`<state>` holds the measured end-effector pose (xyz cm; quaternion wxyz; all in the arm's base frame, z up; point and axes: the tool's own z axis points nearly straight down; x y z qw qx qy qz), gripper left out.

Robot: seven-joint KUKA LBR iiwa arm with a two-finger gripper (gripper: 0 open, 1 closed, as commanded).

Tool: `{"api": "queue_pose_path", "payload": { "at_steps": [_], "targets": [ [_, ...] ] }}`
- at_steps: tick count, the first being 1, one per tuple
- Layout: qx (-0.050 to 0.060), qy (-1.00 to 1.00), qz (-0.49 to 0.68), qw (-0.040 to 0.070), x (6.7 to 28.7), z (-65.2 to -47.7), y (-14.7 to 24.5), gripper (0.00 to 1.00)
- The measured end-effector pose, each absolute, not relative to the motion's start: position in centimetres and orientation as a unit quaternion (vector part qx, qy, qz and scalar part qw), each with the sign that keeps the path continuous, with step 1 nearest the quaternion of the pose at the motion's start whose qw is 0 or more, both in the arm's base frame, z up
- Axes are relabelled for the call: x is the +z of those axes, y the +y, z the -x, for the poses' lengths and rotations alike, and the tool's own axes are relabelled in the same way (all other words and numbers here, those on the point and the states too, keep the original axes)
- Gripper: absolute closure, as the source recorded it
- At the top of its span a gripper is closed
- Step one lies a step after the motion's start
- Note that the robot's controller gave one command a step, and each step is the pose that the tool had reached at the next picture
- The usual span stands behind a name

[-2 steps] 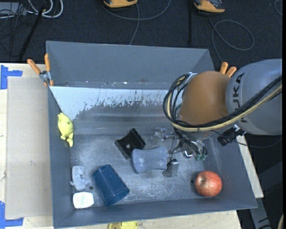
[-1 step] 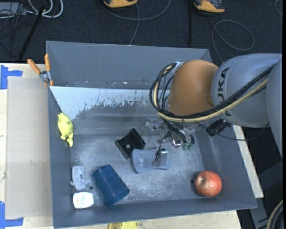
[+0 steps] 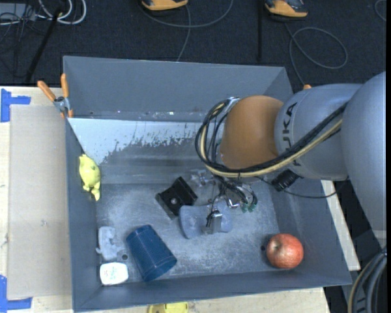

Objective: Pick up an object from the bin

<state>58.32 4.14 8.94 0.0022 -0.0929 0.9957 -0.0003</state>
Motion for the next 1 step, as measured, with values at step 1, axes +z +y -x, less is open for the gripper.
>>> {"api": "queue_pose_path", "payload": {
  "at_steps": [1],
  "targets": [
    [0.0,0.994,0.107,-0.001,7.05,-61.81,9.19,1.0]
  ]
}}
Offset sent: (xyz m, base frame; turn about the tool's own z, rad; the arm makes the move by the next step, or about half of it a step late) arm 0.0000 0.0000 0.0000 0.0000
